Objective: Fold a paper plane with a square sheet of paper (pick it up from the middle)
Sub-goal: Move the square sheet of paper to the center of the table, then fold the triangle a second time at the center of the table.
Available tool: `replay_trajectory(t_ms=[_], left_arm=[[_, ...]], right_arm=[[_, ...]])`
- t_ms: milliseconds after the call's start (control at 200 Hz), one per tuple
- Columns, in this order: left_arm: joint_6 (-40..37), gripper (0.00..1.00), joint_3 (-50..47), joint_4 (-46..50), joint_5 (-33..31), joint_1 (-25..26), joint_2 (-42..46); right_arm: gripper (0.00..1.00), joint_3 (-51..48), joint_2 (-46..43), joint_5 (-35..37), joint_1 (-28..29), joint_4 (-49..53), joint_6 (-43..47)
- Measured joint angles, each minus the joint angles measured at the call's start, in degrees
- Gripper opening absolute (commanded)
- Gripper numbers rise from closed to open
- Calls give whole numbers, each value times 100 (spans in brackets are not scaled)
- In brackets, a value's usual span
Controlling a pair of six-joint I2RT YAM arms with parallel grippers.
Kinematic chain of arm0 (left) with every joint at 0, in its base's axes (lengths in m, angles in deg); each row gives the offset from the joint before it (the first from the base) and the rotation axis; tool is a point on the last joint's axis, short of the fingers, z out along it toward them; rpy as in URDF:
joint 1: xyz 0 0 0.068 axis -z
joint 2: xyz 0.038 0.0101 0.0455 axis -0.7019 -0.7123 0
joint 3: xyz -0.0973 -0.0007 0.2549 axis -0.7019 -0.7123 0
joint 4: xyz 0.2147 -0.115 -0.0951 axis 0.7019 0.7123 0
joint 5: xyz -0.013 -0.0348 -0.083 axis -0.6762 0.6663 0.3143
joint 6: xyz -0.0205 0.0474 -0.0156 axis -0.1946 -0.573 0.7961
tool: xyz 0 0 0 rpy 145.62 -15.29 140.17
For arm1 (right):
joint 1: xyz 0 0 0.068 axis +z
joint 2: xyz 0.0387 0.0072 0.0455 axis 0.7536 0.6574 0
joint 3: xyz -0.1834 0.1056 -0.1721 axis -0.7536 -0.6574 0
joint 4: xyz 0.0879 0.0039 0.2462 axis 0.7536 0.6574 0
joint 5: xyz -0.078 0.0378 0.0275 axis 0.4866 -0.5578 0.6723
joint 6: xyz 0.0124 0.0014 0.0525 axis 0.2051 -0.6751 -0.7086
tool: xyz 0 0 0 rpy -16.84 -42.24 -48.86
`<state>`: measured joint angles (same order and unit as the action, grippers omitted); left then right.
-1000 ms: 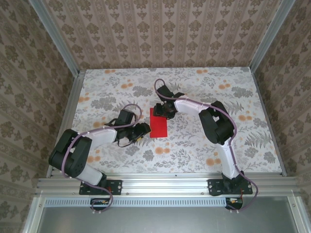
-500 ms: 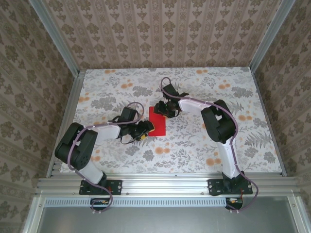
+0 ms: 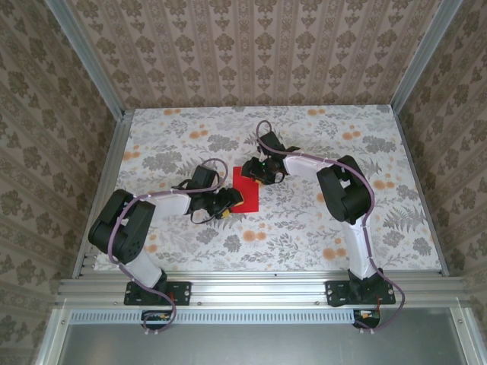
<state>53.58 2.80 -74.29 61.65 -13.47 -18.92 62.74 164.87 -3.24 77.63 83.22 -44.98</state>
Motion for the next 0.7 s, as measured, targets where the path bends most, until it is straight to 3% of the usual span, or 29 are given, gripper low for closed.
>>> replay_trajectory(t_ms=[335, 505, 700], left_arm=[[-9, 32, 186, -33, -223, 0, -2], [-35, 15, 291, -26, -337, -2, -184], [-350, 8, 442, 334, -520, 0, -295]], right_arm=[[50, -44, -39, -66, -9, -37, 2], [50, -122, -127, -197, -9, 31, 28], [47, -461, -570, -348, -9, 125, 356]])
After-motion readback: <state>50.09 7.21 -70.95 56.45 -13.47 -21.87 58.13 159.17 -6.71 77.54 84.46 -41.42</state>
